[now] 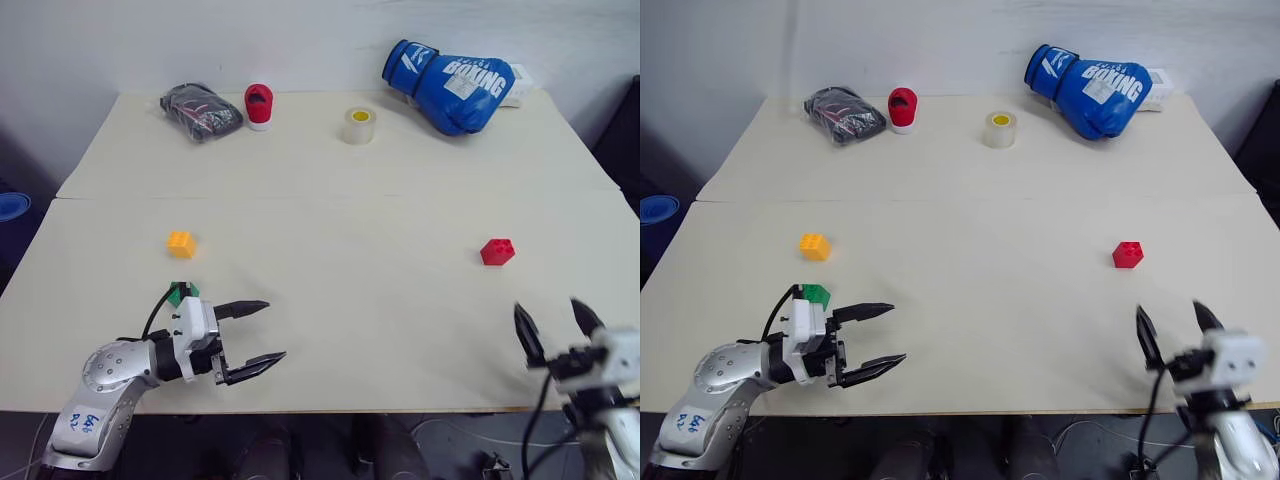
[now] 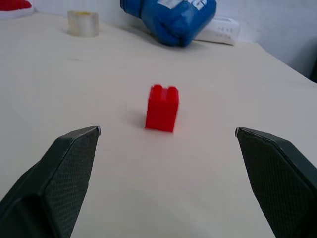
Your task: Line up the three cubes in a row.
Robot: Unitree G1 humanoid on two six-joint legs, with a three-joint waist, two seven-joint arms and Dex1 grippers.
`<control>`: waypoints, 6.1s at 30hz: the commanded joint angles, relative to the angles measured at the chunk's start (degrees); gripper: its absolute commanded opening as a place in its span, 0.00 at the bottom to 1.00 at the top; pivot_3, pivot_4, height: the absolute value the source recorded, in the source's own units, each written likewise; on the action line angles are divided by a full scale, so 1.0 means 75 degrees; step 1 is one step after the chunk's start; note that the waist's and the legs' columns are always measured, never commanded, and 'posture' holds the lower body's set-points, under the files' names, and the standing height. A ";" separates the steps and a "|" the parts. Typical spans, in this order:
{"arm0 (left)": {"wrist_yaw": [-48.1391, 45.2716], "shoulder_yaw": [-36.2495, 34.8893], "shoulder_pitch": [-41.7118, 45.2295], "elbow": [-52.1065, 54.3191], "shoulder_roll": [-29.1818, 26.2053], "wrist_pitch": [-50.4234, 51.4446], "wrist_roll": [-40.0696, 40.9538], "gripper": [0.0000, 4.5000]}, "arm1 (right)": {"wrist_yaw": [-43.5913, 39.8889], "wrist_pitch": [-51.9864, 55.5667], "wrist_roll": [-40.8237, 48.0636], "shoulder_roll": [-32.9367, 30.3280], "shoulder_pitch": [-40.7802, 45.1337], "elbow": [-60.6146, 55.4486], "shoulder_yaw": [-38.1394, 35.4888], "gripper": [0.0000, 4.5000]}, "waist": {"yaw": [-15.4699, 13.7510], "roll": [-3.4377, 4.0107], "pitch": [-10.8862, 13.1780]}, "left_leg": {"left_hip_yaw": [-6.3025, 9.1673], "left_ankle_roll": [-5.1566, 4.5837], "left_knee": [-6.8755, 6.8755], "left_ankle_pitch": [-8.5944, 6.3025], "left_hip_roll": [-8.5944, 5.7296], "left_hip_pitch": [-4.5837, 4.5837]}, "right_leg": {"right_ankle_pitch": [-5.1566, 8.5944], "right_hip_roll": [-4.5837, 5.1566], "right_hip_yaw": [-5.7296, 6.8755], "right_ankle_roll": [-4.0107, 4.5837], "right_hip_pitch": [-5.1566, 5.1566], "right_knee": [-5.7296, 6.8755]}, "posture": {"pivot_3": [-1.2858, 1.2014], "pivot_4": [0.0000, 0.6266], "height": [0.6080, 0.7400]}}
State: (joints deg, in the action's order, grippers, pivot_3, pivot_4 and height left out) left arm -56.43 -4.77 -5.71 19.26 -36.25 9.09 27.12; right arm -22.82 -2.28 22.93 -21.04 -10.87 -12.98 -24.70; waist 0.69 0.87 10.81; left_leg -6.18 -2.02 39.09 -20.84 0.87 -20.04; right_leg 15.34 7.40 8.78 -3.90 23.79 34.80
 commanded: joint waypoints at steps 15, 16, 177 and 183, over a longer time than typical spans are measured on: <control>0.0372 0.0189 -0.0346 0.0470 0.0138 -0.0465 -0.0468 1.00 | 0.0173 0.1418 -0.0668 -0.1114 0.3799 0.3825 0.0343 0.87 | -0.0066 0.0002 0.0002 | 0.0004 -0.0033 0.0005 0.0030 -0.0014 -0.0028 | -0.0005 0.0003 0.0026 -0.0009 -0.0005 0.0010 | 0.52 0.24 1.00; 0.0381 0.0187 -0.0326 0.0458 0.0130 -0.0465 -0.0469 1.00 | -0.0039 0.1396 -0.0630 -0.1164 0.3768 0.3807 0.0387 0.80 | -0.0066 0.0002 0.0002 | 0.0005 -0.0033 0.0004 0.0030 -0.0013 -0.0026 | -0.0005 0.0003 0.0026 -0.0009 -0.0005 0.0011 | 0.52 0.24 1.00; 0.0784 -0.3307 -0.0621 -0.1909 0.0350 -0.0993 -0.0242 0.89 | -0.5109 -0.0853 0.2035 -0.1825 0.0445 -0.0624 0.1045 1.00 | -0.0298 -0.0023 0.0032 | 0.0059 -0.0027 0.0000 -0.0027 -0.0002 0.0058 | -0.0015 0.0010 0.0046 -0.0025 -0.0134 -0.0109 | 0.52 0.24 1.00; 0.2536 -0.5121 -0.1757 -0.1880 0.1671 -0.0967 0.0498 1.00 | -0.5058 -0.0811 0.1874 -0.1348 0.0499 -0.0996 0.1730 1.00 | -0.0284 -0.0030 0.0033 | 0.0059 -0.0038 -0.0007 -0.0039 -0.0002 0.0040 | -0.0014 0.0009 0.0046 -0.0026 -0.0121 -0.0124 | 0.52 0.24 1.00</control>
State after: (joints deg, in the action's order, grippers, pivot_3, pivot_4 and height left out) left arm -39.73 -41.01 -18.92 3.45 -23.91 2.01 28.84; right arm -60.89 -8.31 36.89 -31.12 -8.04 -18.05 -11.60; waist -1.44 0.65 11.06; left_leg -5.75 -2.32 39.05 -21.14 0.85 -19.75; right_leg 15.24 7.47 9.12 -4.10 22.89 33.87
